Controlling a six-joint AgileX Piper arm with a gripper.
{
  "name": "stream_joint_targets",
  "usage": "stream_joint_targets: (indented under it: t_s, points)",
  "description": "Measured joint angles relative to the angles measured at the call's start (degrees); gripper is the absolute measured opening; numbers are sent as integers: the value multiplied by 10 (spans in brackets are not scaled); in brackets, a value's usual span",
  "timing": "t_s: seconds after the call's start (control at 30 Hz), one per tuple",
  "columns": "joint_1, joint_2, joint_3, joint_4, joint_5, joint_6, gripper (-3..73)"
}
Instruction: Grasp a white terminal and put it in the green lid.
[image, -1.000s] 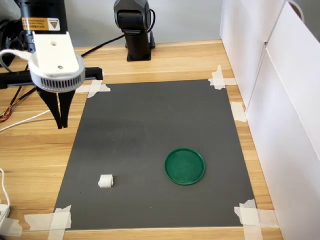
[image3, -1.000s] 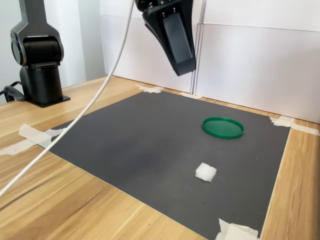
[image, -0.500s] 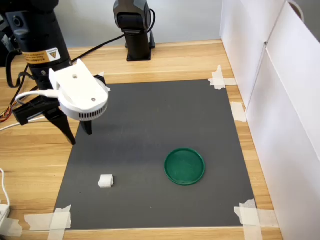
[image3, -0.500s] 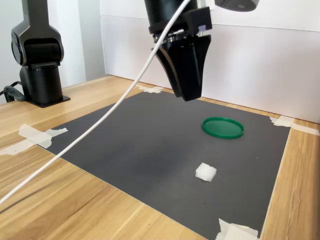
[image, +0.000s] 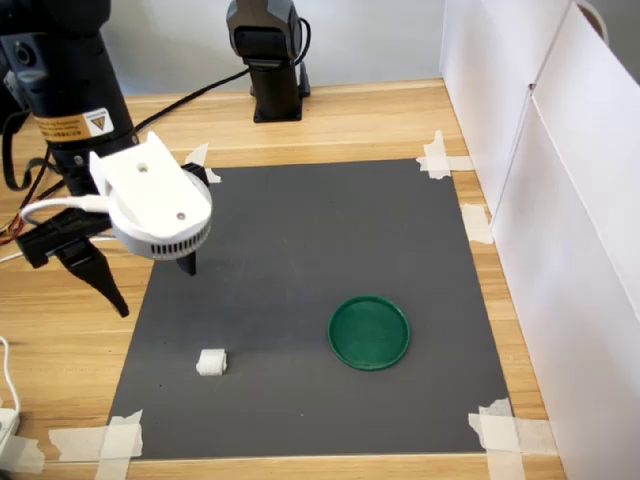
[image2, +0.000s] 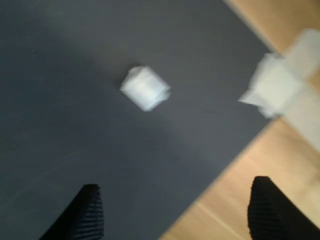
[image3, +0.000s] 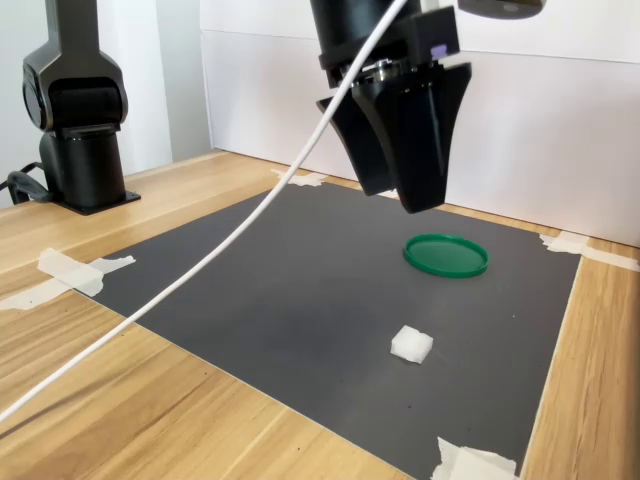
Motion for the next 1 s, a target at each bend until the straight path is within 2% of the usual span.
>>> stream_joint_targets:
  t_s: [0.3,0.8,1.0]
  points:
    - [31,44,-7,-10,-2,41,710]
    - [33,133,-44,-11,-21,51,700]
    - [33,152,-45,-30,-21,51,688]
